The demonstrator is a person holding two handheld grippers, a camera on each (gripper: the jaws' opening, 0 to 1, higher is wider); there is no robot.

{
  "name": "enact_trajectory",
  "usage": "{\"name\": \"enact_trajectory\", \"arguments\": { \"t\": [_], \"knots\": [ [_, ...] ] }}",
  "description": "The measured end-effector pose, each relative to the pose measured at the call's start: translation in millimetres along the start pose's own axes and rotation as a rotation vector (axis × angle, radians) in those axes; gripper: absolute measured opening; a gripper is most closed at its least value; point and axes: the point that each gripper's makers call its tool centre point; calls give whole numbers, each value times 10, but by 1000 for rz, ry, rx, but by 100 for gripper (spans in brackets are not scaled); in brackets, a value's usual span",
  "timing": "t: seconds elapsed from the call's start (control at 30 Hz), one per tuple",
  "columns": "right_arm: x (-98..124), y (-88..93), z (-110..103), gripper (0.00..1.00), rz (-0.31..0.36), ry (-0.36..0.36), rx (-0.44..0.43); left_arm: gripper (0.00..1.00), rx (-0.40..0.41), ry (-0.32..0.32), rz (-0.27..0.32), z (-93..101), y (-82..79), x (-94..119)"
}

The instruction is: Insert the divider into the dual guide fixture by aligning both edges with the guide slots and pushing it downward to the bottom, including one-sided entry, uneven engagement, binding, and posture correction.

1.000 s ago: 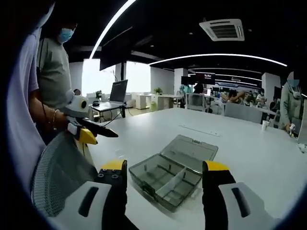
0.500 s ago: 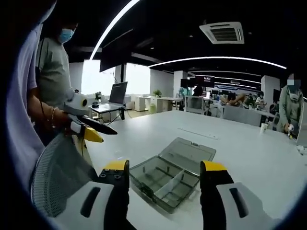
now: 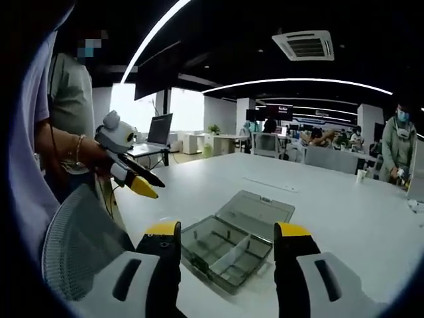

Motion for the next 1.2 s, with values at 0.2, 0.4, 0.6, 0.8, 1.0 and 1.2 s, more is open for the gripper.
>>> {"name": "enact_trajectory", "arguments": {
  "t": [0.2, 0.4, 0.6, 0.8, 1.0, 1.2],
  "knots": [
    [0, -18, 22, 53, 9, 7, 0, 59, 95, -33, -59, -65, 16, -124],
    [4, -14, 48, 52, 10, 14, -2, 59, 191, -51, -128, -95, 86, -224],
    [15, -13, 64, 50, 11, 20, -3, 60, 317, -101, -238, -169, 236, -324],
    [33, -29, 75, 49, 18, 27, -6, 59, 391, -123, -313, -232, 304, -482],
    [42, -56, 83, 47, 31, 30, -8, 59, 448, -151, -370, -313, 331, -605],
    [49, -68, 91, 46, 37, 31, -13, 58, 500, -174, -459, -347, 451, -649]
  ]
}}
Point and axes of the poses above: the point that each gripper's makers call its tool centre point, and the gripper's own axes: x roughly backward along the fingers, z roughly to its right, y roughly out of its underside, and after that the axes turned 4 degrees about z, right-handed
